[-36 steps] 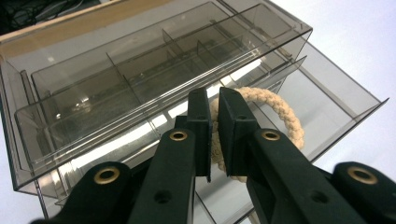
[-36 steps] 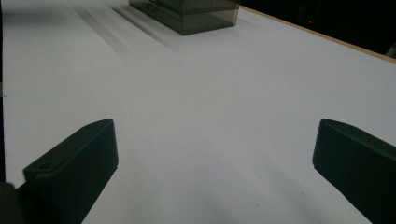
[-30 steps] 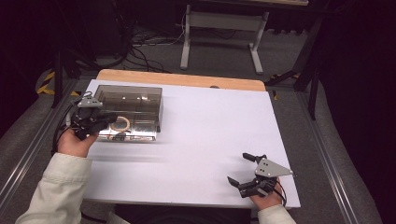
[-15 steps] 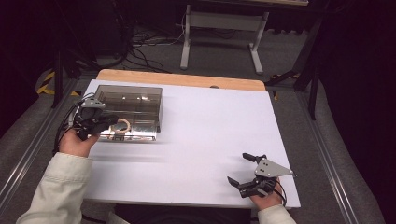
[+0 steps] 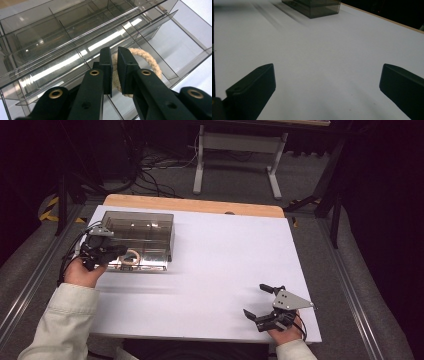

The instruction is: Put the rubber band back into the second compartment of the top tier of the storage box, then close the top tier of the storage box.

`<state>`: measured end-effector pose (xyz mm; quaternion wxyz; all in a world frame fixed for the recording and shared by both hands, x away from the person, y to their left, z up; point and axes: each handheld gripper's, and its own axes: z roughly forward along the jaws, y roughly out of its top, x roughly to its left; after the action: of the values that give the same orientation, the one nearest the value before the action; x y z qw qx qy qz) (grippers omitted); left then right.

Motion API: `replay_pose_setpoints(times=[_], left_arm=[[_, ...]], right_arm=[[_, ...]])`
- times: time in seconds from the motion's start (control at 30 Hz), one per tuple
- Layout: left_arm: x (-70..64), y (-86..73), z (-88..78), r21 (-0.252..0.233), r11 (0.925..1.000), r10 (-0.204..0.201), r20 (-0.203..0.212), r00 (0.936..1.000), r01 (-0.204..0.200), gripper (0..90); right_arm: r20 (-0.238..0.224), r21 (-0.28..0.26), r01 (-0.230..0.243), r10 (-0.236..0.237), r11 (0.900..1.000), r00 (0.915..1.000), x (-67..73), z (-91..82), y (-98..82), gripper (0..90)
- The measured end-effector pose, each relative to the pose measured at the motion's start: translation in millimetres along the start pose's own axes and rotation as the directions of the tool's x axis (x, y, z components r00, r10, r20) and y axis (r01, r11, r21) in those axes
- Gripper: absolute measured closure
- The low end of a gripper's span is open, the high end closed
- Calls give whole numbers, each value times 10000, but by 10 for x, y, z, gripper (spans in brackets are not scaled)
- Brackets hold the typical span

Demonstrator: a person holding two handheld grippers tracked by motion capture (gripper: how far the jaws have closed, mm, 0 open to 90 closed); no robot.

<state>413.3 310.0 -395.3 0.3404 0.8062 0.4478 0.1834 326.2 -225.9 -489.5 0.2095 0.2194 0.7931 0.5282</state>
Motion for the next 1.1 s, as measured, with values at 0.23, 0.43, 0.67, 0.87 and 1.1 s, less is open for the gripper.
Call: replay_pose_setpoints(times=[0.23,0.43,0.67,0.87,1.1], left_arm=[[20,-4,21,98,9999,84,75,9999,-85,786],[23,3,-27,-191,9997,179,131,9998,-176,722],[-60,35,-164,-667,9958,660,532,9964,-624,702],[-115,18,-252,-724,9924,1064,982,9895,-995,781],[-134,-37,-306,-317,9907,1351,1267,9827,-1322,856]], right_arm=[[-4,-4,8,-8,10000,10000,0,0,0,11],[-11,-20,50,-50,10000,10000,-3,3,0,11],[18,-9,45,-45,10000,10000,-6,3,1,11],[-3,-35,41,-41,10000,10000,-7,1,0,11],[0,-35,40,-40,10000,10000,-9,3,0,11]])
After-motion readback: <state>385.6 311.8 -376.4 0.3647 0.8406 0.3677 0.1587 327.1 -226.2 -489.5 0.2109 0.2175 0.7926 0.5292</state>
